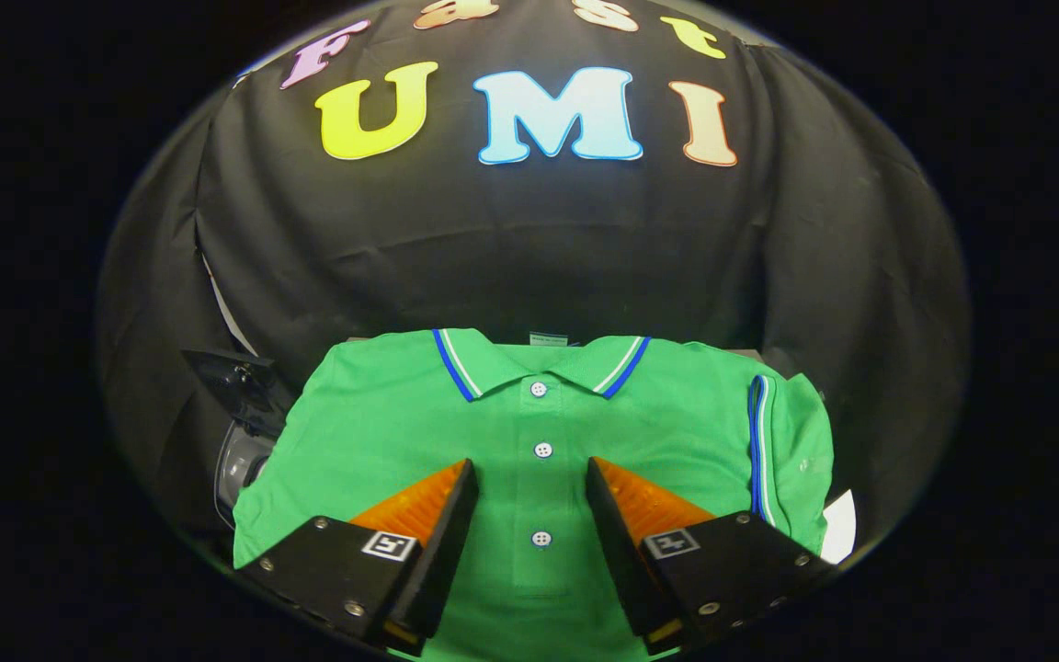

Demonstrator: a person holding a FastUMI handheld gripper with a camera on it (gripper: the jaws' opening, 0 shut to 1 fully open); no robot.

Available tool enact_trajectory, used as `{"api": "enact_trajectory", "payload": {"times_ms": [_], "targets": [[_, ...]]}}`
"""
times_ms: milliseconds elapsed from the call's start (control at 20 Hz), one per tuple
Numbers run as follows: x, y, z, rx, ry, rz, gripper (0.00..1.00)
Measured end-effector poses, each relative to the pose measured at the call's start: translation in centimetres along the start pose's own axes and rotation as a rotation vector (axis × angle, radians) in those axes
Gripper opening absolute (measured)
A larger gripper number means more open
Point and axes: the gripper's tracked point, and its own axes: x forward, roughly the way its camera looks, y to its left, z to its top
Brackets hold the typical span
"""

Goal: Put the clothes into the washing machine and then close the washing machine lid.

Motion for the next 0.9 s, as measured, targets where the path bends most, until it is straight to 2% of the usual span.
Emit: {"api": "enact_trajectory", "payload": {"times_ms": [50, 200, 300, 350, 400, 750, 900], "targets": [[-0.1, 0.0, 0.1, -0.001, 0.004, 0.004, 0.67], [0.0, 0.2, 0.3, 0.024, -0.001, 0.023, 0.28], [-0.1, 0.2, 0.5, 0.025, -0.015, 0.023, 0.09], [-0.1, 0.3, 0.6, 0.026, -0.021, 0.019, 0.04], [-0.1, 0.3, 0.5, 0.024, -0.026, 0.016, 0.0], [-2.6, 1.3, 2.5, 0.172, -0.102, 0.044, 0.0], [-5.0, 2.4, 3.2, 0.19, -0.146, 0.031, 0.0]]}}
